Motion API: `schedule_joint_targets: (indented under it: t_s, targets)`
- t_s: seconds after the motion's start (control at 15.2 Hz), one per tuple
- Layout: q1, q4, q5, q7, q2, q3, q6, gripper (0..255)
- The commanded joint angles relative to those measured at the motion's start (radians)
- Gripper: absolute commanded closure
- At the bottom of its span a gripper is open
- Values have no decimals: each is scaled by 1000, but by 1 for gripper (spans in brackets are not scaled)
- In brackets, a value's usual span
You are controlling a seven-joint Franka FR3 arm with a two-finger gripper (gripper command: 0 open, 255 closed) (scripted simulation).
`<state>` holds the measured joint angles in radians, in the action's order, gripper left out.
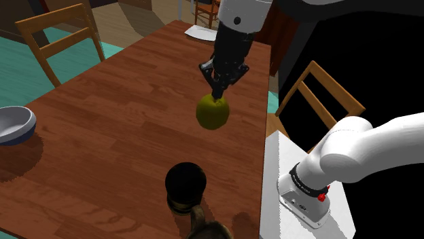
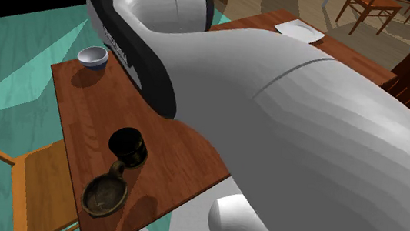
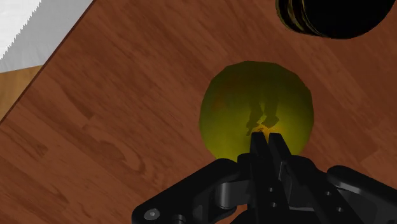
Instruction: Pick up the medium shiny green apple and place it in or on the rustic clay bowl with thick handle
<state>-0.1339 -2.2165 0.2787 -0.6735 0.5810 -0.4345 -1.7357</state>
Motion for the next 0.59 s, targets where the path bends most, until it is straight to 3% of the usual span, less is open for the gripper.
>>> schedule_joint_targets:
  t_s: [0.0, 0.53]
  targets:
    - [-20, 7, 20, -40, 34, -21, 34, 255]
    - [-82, 76, 94, -218, 88, -138, 114, 255]
